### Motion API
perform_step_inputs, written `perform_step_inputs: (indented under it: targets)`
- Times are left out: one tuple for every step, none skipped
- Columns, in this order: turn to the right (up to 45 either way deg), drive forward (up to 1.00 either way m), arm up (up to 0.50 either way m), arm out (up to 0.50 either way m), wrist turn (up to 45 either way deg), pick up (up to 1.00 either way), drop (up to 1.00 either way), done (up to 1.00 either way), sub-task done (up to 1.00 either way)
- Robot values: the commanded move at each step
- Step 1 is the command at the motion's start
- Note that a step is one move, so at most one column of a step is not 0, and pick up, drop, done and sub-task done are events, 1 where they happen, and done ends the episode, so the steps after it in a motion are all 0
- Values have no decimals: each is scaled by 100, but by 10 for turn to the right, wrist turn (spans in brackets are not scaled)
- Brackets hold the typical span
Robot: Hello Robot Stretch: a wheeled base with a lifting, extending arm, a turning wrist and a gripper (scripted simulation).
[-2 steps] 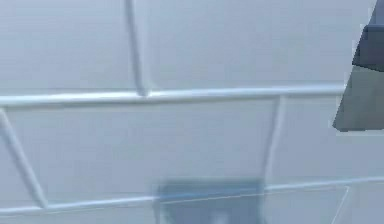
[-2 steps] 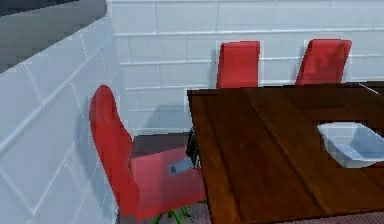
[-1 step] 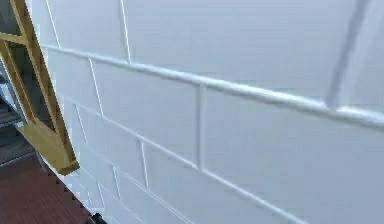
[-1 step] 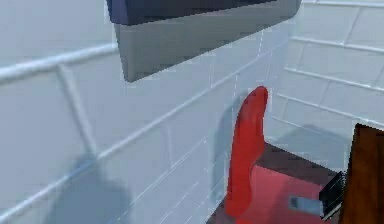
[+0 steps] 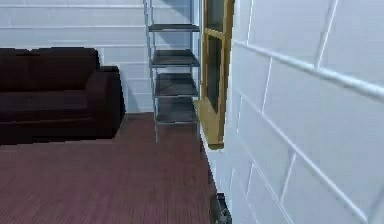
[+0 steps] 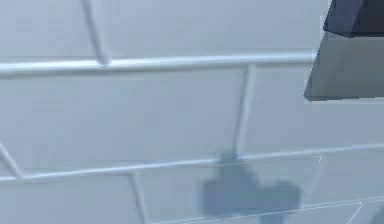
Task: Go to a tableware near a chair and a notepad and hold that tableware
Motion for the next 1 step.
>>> perform_step_inputs:
  targets:
    - [-390,0,0,0,0,0,0,0,0]
